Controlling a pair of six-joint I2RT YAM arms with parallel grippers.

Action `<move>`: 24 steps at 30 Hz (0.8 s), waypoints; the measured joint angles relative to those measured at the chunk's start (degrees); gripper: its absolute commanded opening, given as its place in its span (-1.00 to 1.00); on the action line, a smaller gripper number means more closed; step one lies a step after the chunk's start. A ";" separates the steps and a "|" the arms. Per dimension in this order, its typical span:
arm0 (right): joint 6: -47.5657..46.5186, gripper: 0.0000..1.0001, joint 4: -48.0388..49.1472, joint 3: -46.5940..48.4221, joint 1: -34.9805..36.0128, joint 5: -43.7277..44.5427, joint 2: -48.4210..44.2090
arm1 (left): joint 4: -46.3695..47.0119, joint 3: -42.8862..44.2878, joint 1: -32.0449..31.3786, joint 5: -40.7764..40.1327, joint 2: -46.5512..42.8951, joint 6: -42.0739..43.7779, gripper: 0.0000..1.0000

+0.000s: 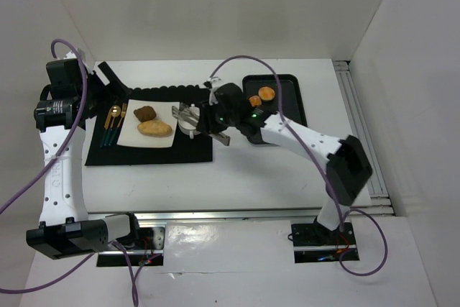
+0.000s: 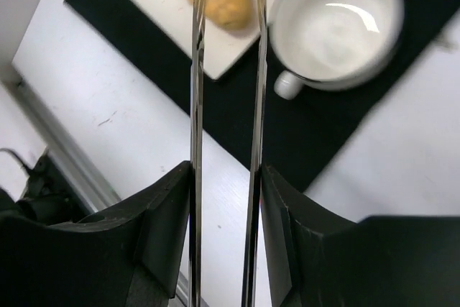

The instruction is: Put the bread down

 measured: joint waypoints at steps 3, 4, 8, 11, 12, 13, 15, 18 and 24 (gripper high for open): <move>0.31 0.03 -0.83 -7.26 -0.57 6.88 -9.77 | 0.13 0.00 0.00 0.15 0.00 -0.02 0.88; 0.68 0.03 -0.98 -9.60 -0.94 9.73 -12.55 | 0.13 0.00 0.00 0.22 0.00 -0.02 0.88; 2.25 0.03 -1.62 -16.50 -2.69 18.36 -17.20 | 0.83 -0.44 0.00 0.59 -0.02 -0.02 0.88; 3.08 0.03 -1.66 -20.06 -3.54 22.34 -15.45 | 1.51 -1.88 0.02 1.29 -0.07 -0.11 0.88; 3.26 0.03 -1.57 -21.03 -3.56 23.23 -14.40 | 1.51 -2.40 0.02 1.55 -0.07 -0.13 0.88; 3.32 0.03 -1.49 -21.84 -3.52 23.89 -13.29 | 1.53 -2.84 0.04 1.84 -0.07 -0.13 0.88; 3.48 0.03 -0.90 -22.97 -3.50 24.59 -11.41 | 1.57 -3.76 0.04 1.92 -0.07 -0.13 0.88; 3.74 0.51 0.39 -23.80 -3.43 25.44 -8.46 | 1.60 -4.66 0.04 2.16 -0.07 -0.13 0.88; 4.11 1.00 -2.16 -21.84 -2.12 28.15 -6.73 | 1.55 -4.76 0.04 2.95 -0.04 -0.07 0.88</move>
